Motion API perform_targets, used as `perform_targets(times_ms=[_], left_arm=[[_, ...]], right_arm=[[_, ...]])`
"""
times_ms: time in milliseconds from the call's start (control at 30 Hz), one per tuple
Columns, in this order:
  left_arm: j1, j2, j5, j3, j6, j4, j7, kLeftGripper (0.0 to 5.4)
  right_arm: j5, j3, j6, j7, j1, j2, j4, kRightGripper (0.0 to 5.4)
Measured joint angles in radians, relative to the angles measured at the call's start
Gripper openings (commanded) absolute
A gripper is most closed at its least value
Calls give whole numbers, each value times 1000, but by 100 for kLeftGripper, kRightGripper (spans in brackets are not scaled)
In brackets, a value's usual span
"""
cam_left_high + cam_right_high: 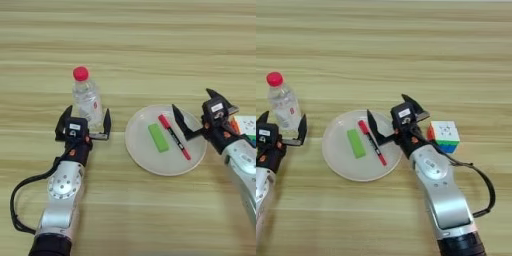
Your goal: Move the objects on the table
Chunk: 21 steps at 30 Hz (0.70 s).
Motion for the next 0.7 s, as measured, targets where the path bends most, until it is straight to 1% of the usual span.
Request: perform_targets(times_ms=[200, 333, 700], left_arm=[[0, -2, 1, 0, 7, -7, 8, 538], [0, -5, 3, -2, 8, -7, 13, 538], [1, -11, 5, -5, 13, -18, 19, 538]], right_arm=[[-34, 84, 19, 19, -4, 30, 34, 540], [-35, 119, 35, 36, -2, 43, 52, 540], [-41, 145, 37, 48, 14, 54, 119, 540]])
